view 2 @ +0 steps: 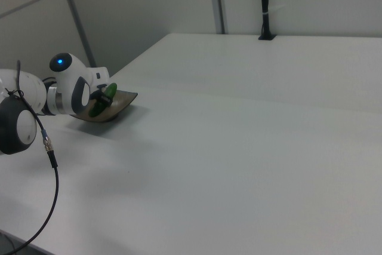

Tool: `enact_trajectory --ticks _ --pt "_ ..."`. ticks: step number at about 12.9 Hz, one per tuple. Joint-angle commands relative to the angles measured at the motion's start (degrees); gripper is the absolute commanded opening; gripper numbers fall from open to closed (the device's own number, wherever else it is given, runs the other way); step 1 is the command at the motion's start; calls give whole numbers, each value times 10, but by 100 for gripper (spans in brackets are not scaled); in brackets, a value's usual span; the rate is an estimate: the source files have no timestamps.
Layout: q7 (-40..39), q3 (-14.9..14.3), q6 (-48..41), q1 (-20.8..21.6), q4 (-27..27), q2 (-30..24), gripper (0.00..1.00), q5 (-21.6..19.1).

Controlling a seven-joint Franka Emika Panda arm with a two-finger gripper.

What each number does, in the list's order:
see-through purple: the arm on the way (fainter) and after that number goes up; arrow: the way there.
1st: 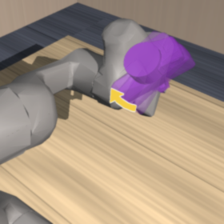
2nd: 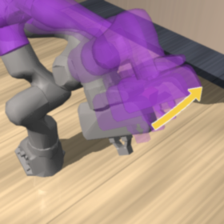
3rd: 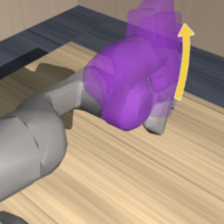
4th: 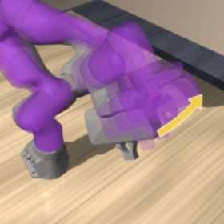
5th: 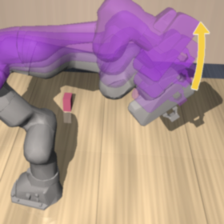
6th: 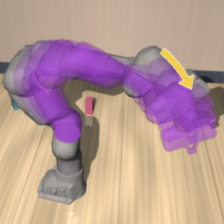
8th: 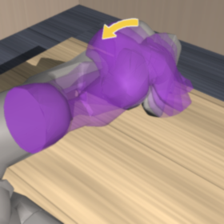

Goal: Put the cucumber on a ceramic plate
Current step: 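Lower the cucumber onto the plate and open the gripper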

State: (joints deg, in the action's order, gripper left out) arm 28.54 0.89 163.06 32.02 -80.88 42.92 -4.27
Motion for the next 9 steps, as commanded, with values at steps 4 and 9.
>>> enact_trajectory --ticks 4,9 --pt "13 1 8 2 15 6 100 2" --pt "10 1 -38 -30 -87 -153 100 14"
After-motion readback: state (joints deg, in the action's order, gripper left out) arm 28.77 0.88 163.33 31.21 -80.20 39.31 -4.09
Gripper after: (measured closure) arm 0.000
